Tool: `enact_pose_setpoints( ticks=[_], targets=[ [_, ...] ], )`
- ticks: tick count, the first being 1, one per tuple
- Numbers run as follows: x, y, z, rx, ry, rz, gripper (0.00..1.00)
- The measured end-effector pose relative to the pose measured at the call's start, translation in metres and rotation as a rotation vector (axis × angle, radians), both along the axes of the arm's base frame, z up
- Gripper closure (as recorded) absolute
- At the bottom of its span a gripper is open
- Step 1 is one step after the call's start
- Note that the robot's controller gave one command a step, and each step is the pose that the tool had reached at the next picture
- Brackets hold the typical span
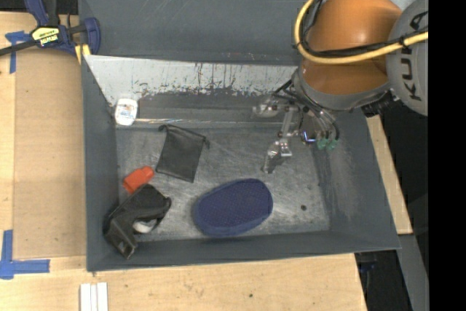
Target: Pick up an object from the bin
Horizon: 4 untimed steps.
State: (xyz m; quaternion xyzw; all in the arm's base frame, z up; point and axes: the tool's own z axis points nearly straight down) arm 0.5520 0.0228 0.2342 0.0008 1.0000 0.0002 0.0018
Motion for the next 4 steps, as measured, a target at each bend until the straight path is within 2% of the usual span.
enact_pose_setpoints(
  ticks=[1, 2, 3, 4],
  targets=[
    [-0.065, 0.007, -0.099, 0.0, 0.013, 0.111, 0.0],
    [-0.032, -0.015, -0.161, 0.004, 0.012, 0.016, 0.0],
    [-0.029, -0.015, -0.156, 0.003, 0.0, 0.017, 1.0],
    [-0.001, -0.016, -0.008, -0.001, -0.009, 0.033, 1.0]
  ],
)
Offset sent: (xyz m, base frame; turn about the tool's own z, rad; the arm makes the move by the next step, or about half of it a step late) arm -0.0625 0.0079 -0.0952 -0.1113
